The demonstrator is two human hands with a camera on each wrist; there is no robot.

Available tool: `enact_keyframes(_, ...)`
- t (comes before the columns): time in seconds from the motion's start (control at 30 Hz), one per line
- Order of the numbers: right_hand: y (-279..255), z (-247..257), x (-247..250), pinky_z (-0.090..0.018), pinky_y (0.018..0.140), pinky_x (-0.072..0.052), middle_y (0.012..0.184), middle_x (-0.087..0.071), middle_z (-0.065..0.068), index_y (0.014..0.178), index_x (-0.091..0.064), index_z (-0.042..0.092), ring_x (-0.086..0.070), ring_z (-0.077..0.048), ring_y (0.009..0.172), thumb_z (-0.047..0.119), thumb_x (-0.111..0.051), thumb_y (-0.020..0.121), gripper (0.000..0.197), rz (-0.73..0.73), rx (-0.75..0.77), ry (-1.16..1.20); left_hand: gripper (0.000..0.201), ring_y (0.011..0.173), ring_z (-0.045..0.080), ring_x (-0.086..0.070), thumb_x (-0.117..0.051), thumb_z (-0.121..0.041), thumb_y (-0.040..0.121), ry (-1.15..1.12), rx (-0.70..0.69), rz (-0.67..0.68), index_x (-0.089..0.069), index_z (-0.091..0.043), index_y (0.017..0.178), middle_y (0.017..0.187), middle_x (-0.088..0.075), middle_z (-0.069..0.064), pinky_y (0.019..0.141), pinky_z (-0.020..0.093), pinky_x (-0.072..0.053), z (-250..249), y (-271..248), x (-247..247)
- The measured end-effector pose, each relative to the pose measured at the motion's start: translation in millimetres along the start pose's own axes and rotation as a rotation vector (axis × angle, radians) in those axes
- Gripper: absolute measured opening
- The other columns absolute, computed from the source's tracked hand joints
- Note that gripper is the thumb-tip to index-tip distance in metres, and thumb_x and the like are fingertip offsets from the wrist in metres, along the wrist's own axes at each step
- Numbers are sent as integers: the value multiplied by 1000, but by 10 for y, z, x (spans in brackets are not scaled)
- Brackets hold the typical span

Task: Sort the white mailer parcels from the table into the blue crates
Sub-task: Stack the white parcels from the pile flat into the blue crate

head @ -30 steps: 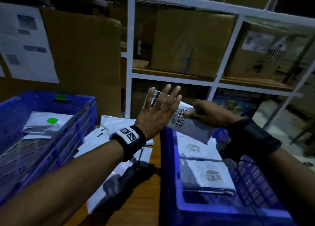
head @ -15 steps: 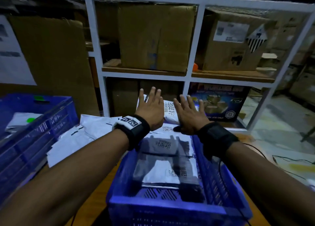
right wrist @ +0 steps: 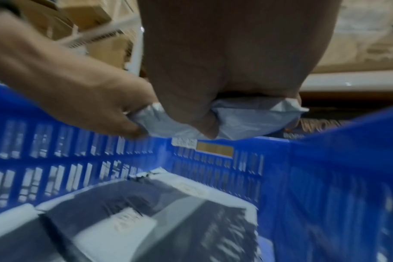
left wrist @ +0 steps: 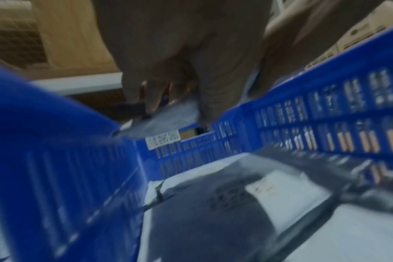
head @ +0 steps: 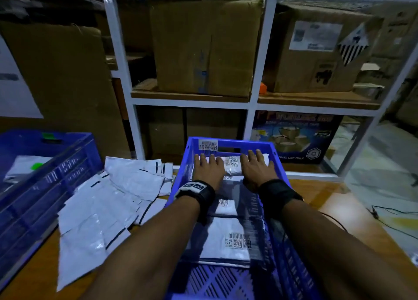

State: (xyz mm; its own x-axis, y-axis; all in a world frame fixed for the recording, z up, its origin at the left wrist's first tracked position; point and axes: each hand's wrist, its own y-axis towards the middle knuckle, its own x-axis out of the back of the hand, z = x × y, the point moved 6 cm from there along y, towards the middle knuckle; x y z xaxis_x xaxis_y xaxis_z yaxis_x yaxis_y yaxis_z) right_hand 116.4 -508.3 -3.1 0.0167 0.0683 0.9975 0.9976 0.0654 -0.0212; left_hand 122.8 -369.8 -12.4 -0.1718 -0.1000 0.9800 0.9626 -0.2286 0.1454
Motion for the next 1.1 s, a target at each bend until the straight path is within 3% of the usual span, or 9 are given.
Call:
enact_keyframes(0.2,238,-61,-282,-68,104,-30,163,-4,-12,155,-9,20,2,-37,150,15,-36,101,60,13,-88,37,54,146,43,-22,-12,-3,98,-43,51,18,-26,5,150,159,-24,26,120,56,-12,123,195,-341)
enact_keyframes(0.3,299,-24,-448,-67,103,-34,163,-6,-12,155,-7,21,0,-36,150,17,-36,101,61,36,-93,57,50,147,44,-19,-28,-7,103,-47,83,57,-23,7,151,159,-21,28,120,57,-10,120,264,-469)
enact_keyframes(0.4,376,-5,-603,-63,101,-37,162,-8,-11,155,-7,20,-3,-35,149,31,-49,97,72,48,-91,77,63,148,47,-13,-45,-15,101,-59,128,102,-16,6,153,161,-14,29,120,60,-6,151,325,-554)
enact_keyframes(0.57,534,62,-759,-62,104,-38,161,-10,-11,154,-10,19,-6,-34,149,28,-45,98,67,62,-82,137,72,151,43,3,-41,-17,101,-69,60,20,3,-4,157,165,2,21,117,66,1,29,349,-674)
enact_keyframes(0.7,613,111,-800,-65,107,-32,162,-6,-10,155,-7,19,-3,-34,150,27,-43,100,66,73,-41,121,65,151,41,-4,-35,-18,102,-59,-12,12,-4,-6,158,165,-4,18,117,65,-1,-35,401,-758)
enact_keyframes(0.8,604,125,-784,-69,108,-23,163,-2,-7,155,-2,21,2,-34,150,39,-47,97,76,59,-10,68,64,151,41,-5,-38,-20,103,-33,-44,23,-8,-6,157,165,-6,18,116,65,-2,-73,432,-765)
enact_keyframes(0.9,584,124,-785,-70,107,-24,163,-6,-6,155,-4,22,0,-34,150,48,-42,97,74,15,24,3,71,152,39,-4,-47,-24,100,-16,-68,22,-8,-6,157,165,-6,19,116,65,-2,-102,447,-784)
enact_keyframes(1.0,584,156,-825,-69,106,-28,162,-14,-7,155,-9,24,-4,-36,149,41,-41,98,67,-18,15,-26,75,151,41,-5,-48,-27,99,-7,-63,30,-6,-9,158,165,-7,20,116,65,-1,-91,445,-831)
enact_keyframes(1.1,600,220,-854,-71,104,-28,162,-12,-9,153,-11,30,-1,-39,148,33,-43,98,64,-19,-36,26,67,151,41,-2,-37,-24,103,-19,-16,31,-4,-8,158,165,-5,20,117,64,1,-63,433,-895)
